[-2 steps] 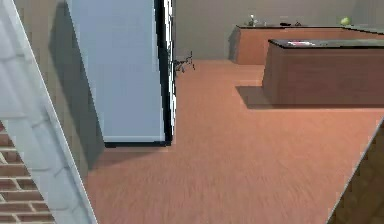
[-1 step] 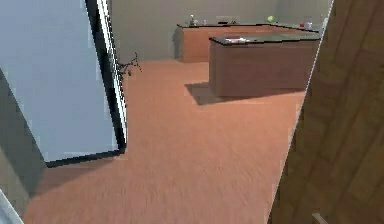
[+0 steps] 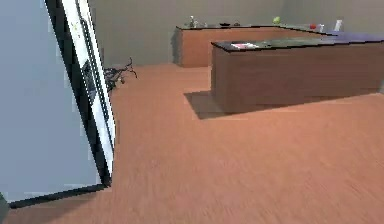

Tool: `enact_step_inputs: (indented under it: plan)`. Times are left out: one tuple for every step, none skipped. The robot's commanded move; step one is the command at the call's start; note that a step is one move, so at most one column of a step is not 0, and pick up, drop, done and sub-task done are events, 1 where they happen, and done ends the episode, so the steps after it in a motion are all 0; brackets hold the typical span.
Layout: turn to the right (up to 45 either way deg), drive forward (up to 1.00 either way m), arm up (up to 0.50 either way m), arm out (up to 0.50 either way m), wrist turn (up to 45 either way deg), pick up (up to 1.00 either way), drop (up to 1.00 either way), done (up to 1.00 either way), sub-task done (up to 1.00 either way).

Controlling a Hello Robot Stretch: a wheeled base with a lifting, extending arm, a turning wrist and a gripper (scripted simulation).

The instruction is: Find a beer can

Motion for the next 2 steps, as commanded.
enact_step_inputs:
  plan:
    - [-39.0,0.0,0.0,0.0,0.0,0.0,0.0,0.0,0.0]
    - [0.0,0.2,0.0,0.0,0.0,0.0,0.0,0.0,0.0]
